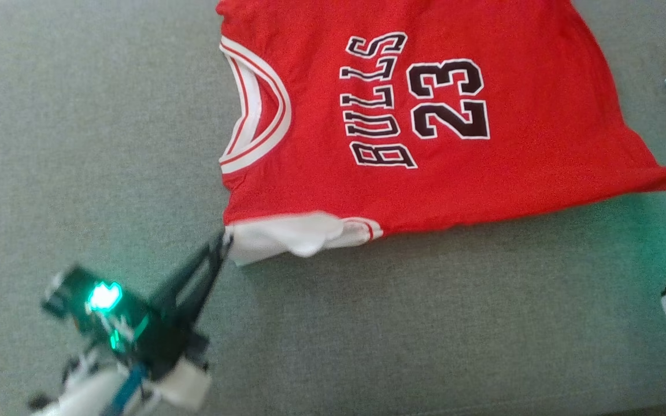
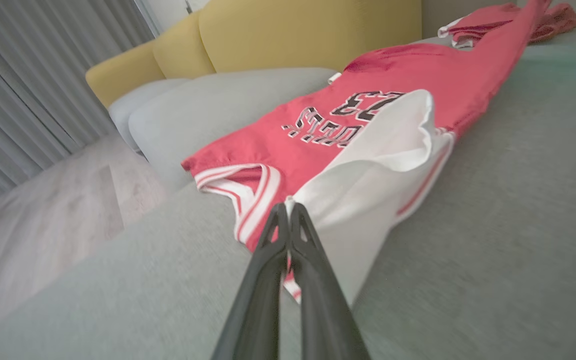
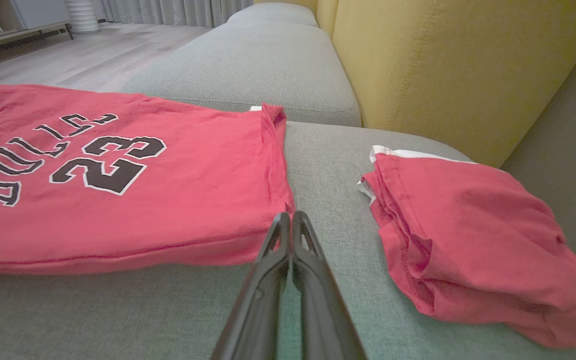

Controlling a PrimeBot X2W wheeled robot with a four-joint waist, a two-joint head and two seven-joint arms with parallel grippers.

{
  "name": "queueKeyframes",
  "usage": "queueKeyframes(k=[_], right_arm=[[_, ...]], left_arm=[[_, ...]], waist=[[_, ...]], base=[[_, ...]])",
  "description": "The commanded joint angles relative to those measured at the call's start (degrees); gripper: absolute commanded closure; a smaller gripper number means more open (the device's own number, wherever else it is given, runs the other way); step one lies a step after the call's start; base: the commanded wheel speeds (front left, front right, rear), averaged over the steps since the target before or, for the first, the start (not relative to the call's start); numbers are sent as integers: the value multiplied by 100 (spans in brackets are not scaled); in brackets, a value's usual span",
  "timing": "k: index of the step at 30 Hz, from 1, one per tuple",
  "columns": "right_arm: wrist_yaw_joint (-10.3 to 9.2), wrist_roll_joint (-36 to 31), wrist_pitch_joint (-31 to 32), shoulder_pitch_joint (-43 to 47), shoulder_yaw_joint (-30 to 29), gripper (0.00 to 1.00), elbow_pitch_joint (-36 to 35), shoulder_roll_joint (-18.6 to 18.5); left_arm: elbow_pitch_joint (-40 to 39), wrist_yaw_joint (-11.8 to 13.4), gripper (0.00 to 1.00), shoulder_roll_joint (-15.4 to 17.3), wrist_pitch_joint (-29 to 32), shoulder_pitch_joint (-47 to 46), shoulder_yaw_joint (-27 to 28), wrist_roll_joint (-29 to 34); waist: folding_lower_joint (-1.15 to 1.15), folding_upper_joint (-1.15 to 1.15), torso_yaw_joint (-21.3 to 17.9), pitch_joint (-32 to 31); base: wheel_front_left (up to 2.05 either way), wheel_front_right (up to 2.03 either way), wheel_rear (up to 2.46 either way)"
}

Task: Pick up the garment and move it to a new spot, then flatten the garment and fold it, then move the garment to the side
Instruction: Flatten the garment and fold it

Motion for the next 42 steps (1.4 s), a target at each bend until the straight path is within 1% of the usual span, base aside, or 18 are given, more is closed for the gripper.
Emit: queueKeyframes(k=[1, 6, 10, 13, 18, 20, 21, 22, 23, 24, 26, 28, 31, 33, 36, 37, 42], right_arm=[[-4, 1, 4, -156, -15, 100, -157, -174], [-4, 73, 135, -729, 66, 100, -46, -235], [-4, 113, 144, -1270, 191, 100, 133, -339], [-4, 135, 136, -1678, 313, 100, 334, -422], [-4, 149, 66, -2280, 554, 100, 721, -438], [-4, 154, 12, -2480, 652, 100, 882, -406], [-4, 156, -22, -2565, 698, 87, 957, -383], [-4, 169, -61, -2644, 735, 33, 1023, -348], [-4, 178, -103, -2715, 738, 0, 1091, -307], [-4, 167, -141, -2769, 741, 0, 1145, -272], [-4, 161, -198, -2804, 783, 0, 1214, -206], [-4, 163, -231, -2776, 783, 0, 1249, -154], [-4, 152, -245, -2646, 657, 0, 1181, -62], [-4, 134, -247, -2490, 546, 0, 1083, 21], [-4, 100, -248, -2249, 443, 0, 995, 114], [-4, 100, -248, -2249, 443, 0, 995, 114], [-4, 76, -249, -2013, 406, 0, 967, 215]], left_arm=[[-81, -17, 100, 152, -11, -390, 303, 51], [420, -389, 100, -8, -26, -1446, 434, 318], [850, -710, 100, -169, -25, -2314, 434, 609], [1174, -874, 100, -305, -23, -2895, 429, 812], [1683, -965, 100, -529, -24, -3544, 418, 1042], [1872, -931, 100, -610, -26, -3661, 412, 1090], [1957, -899, 100, -658, -27, -3681, 422, 1080], [2031, -871, 74, -707, -31, -3673, 435, 1045], [2092, -837, 27, -747, -39, -3647, 444, 1014], [2138, -786, 0, -795, -48, -3599, 470, 958], [2203, -641, 0, -896, -68, -3422, 553, 791], [2197, -439, 0, -1006, -95, -3146, 687, 552], [2040, -132, 0, -1225, -149, -2543, 955, 30], [1890, 1, 0, -1377, -192, -2093, 1106, -318], [1769, 98, 0, -1575, -232, -1475, 1233, -726], [1769, 98, 0, -1575, -232, -1475, 1233, -726], [1965, 172, 0, -1800, -252, -881, 1314, -1101]], waist=[[0, 0, 6, 107], [0, 0, -31, 402], [0, 0, -30, 654], [0, 0, -18, 832], [0, 0, -11, 1052], [0, 0, -9, 1084], [0, 0, -10, 1094], [0, 0, -11, 1098], [0, 0, -12, 1095], [0, 0, -7, 1086], [0, 0, 9, 1033], [0, 0, 21, 952], [0, 0, 38, 814], [0, 0, 43, 723], [0, 0, 35, 609], [0, 0, 35, 609], [0, 0, -12, 501]], base=[[0, 0, 0], [0, 0, 0], [0, 0, 0], [0, 0, 0], [0, 0, 0], [0, 0, 0], [0, 0, 0], [0, 0, 0], [0, 0, 0], [0, 0, 0], [0, 0, 0], [0, 0, 0], [0, 0, 0], [0, 0, 0], [0, 0, 0], [0, 0, 0], [0, 0, 0]])
